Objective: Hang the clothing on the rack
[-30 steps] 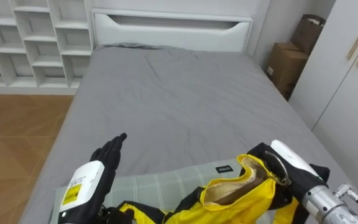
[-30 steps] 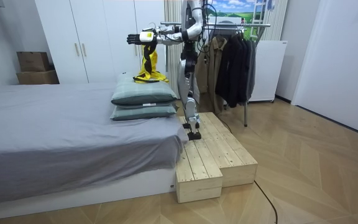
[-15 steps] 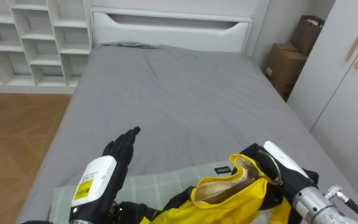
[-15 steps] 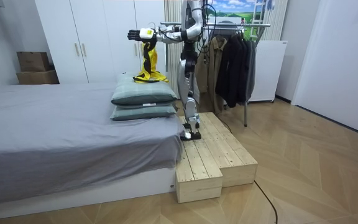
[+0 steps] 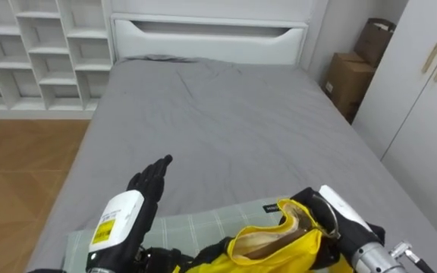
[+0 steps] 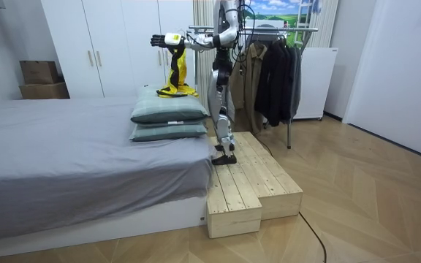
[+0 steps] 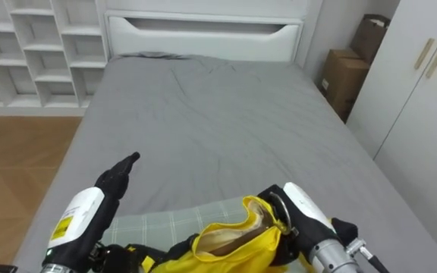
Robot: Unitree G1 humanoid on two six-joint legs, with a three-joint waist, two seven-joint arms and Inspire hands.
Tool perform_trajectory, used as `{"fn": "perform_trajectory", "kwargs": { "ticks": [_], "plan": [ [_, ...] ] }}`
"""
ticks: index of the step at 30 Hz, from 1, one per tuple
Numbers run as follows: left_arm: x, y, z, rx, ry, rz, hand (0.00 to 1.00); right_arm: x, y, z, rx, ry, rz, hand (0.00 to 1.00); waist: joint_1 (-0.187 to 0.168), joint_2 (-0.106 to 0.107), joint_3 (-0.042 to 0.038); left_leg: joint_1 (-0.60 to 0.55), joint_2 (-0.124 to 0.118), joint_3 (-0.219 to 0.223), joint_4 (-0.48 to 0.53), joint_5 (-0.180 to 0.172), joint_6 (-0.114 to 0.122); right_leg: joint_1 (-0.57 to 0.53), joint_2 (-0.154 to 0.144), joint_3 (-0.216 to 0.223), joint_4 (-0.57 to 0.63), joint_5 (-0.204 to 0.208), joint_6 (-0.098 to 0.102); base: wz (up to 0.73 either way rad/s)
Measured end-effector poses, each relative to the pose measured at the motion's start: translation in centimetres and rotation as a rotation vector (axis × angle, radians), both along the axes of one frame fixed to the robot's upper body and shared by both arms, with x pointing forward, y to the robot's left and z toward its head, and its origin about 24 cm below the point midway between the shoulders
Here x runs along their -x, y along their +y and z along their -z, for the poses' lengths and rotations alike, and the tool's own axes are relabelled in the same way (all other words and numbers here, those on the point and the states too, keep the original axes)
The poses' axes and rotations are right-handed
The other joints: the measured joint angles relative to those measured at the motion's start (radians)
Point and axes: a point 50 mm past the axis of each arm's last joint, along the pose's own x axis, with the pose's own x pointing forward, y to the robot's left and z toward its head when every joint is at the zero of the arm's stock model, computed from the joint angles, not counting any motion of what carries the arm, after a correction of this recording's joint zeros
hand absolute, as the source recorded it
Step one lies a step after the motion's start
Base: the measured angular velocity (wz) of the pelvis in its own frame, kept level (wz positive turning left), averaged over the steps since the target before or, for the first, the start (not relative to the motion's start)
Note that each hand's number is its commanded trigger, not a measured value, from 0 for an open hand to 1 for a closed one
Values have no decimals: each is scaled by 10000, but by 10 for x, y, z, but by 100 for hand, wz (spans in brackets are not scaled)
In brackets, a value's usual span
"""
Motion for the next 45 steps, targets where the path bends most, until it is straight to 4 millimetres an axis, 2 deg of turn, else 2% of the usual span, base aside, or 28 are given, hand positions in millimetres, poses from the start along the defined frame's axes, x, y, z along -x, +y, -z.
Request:
{"fn": "perform_trajectory", "kwargs": {
  "ticks": [7, 10, 12, 13, 14, 15, 16, 17, 18, 19, 21, 23, 25, 26, 27, 28, 29, 30, 31, 32, 33, 34, 35, 36, 38, 40, 42, 45],
  "plan": [
    [4, -10, 12, 187, 565, 148, 0, 0, 4, 2, -251, -56, 106, 100, -63, 205, 97, -290, 557, 796, 1396, -817, -213, -734, 319, 536, 1279, -558, -274, -44],
    [4, -16, 13, 282, 593, 338, 0, 0, 7, 2, -286, -132, 164, 100, -275, 247, 93, -360, 652, 1207, 1495, -867, -305, -1225, 382, 1036, 1742, -796, -338, -54],
    [6, -23, 14, 384, 651, 547, 0, 1, 8, 3, -141, -128, 81, 100, -318, 391, 32, -324, 642, 1632, 1293, -795, -383, -1650, 641, 1714, 1912, -718, -381, -79],
    [6, -24, 14, 454, 626, 531, 0, 0, 9, 2, -88, -153, 43, 100, -267, 428, 19, -317, 614, 1615, 1219, -786, -383, -1785, 692, 1950, 1952, -653, -393, -116],
    [4, -25, 12, 564, 559, 483, 0, -1, 13, 2, 33, -181, -149, 100, -221, 455, 17, -307, 538, 1446, 1145, -781, -390, -2036, 896, 2465, 2058, -562, -433, -137],
    [3, -24, 12, 671, 568, 448, 0, -3, 18, 1, 76, -164, -363, 100, -220, 452, 16, -299, 431, 695, 1116, -780, -390, -2209, 1140, 3050, 2137, -478, -450, -178],
    [3, -23, 12, 659, 572, 385, 0, -6, 23, -1, 91, -199, -583, 100, -218, 452, 18, -312, 260, -318, 1151, -782, -389, -2336, 1366, 3655, 2203, -386, -452, -153],
    [3, -23, 12, 676, 571, 357, 0, -7, 24, -2, 105, -230, -667, 100, -221, 462, 5, -353, 175, -790, 1200, -784, -392, -2368, 1450, 3896, 2220, -327, -447, -154],
    [2, -24, 11, 740, 530, 351, 0, -11, 26, -5, 126, -329, -729, 100, -275, 475, 10, -434, 43, -1496, 1247, -786, -393, -2472, 1610, 4413, 2231, -215, -399, -109],
    [1, -25, 10, 769, 498, 359, 0, -12, 26, -6, 136, -360, -716, 100, -323, 471, 10, -455, -32, -1712, 1237, -786, -393, -2538, 1655, 4632, 2263, -188, -362, -126],
    [-5, -29, 9, 803, 390, 483, 0, -16, 26, -9, 175, -383, -630, 100, -384, 414, 36, -272, -130, -1693, 966, -788, -399, -2811, 1906, 5405, 2434, -83, -195, -109],
    [-7, -29, 13, 772, 567, 490, 0, -16, 25, -7, 288, -253, -522, 100, -416, 353, 65, -109, -167, -1566, 726, -789, -398, -2877, 2063, 5824, 2408, 13, -88, -86],
    [-6, -27, 16, 776, 723, 373, 0, -16, 24, -8, 424, -278, -517, 100, -513, 280, 48, -131, -237, -1181, 623, -790, -391, -3101, 2136, 6300, 2345, 129, 100, -78],
    [-6, -25, 18, 759, 804, 281, 0, -17, 24, -9, 522, -301, -534, 100, -470, 292, 46, -226, -245, -810, 582, -834, -312, -3253, 2174, 6571, 2213, 285, 247, -98],
    [-6, -23, 19, 781, 860, 151, 0, -17, 25, -8, 586, -253, -534, 100, -262, 289, 50, -272, -231, -360, 548, -874, -236, -3473, 2155, 6438, 2025, 568, 322, -123],
    [-5, -21, 20, 752, 866, 74, 0, -17, 26, -7, 611, -228, -569, 100, -61, 285, 51, -256, -201, -3, 536, -898, -192, -3593, 2092, 6056, 1893, 783, 301, -173],
    [-4, -18, 24, 710, 940, -107, 0, -17, 29, -7, 707, -210, -687, 100, 371, 324, 64, -195, -110, 709, 525, -963, -80, -3824, 1841, 4666, 1432, 1437, 53, -203],
    [-3, -13, 30, 594, 1154, -354, 0, -17, 32, -5, 897, -175, -851, 100, 612, 344, 77, -108, -45, 1229, 476, -985, -42, -3812, 1580, 3345, 850, 2071, -276, -219],
    [-2, -6, 34, 544, 1342, -552, 0, -17, 34, -5, 949, -160, -925, 100, 653, 318, 69, -111, 57, 1744, 349, -975, 47, -3755, 1339, 2349, 146, 2607, -435, -156],
    [-2, -5, 34, 643, 1395, -611, 0, -18, 35, -5, 924, -166, -918, 100, 669, 338, 87, -159, 116, 2099, 222, -999, 171, -3753, 1274, 1836, -87, 2746, -396, -124],
    [-2, -1, 35, 760, 1508, -694, 0, -20, 34, -3, 935, -87, -874, 100, 719, 390, 140, -197, 165, 2602, 158, -1013, 240, -3943, 1033, 688, 456, 2298, -307, -107],
    [-2, -3, 35, 1092, 1593, -746, 0, -20, 30, -2, 1100, 2, -790, 100, 754, 512, 125, -155, 185, 2995, 42, -994, 291, -4011, 607, -89, 1501, 1401, -156, -105],
    [-2, -4, 35, 1203, 1593, -769, 0, -20, 28, -2, 1168, 5, -780, 100, 781, 563, 118, -112, 180, 3199, -67, -972, 299, -4001, 334, -336, 1920, 1017, -113, -101],
    [-3, -5, 35, 1268, 1580, -776, 0, -20, 28, -2, 1202, 2, -775, 100, 836, 612, 102, -67, 157, 3540, -149, -945, 291, -3863, -238, -611, 2522, 435, 45, -75],
    [-4, -5, 34, 1238, 1607, -715, 0, -20, 31, -2, 1045, -14, -784, 100, 799, 505, 94, -33, 99, 3824, -122, -944, 275, -3596, -714, -696, 2689, -24, 322, -57],
    [-9, -8, 30, 1125, 1489, -522, 0, -20, 34, -2, 933, -102, -712, 100, 675, 424, 120, -18, 70, 3835, -41, -916, 204, -3630, -597, -575, 2475, 2, 186, -29],
    [-17, -8, 23, 1165, 1211, -503, 0, -20, 40, -2, 659, -181, -688, 100, 618, 435, 112, -27, 208, 3814, -90, -855, 97, -3469, -192, -430, 1802, 355, -13, -44],
    [-23, -7, 19, 1181, 1025, -624, 0, -19, 48, -2, 437, -147, -961, 100, 521, 423, 105, 8, 463, 3844, -112, -813, 19, -3253, 162, -193, 1199, 755, -136, -44]
  ]
}}
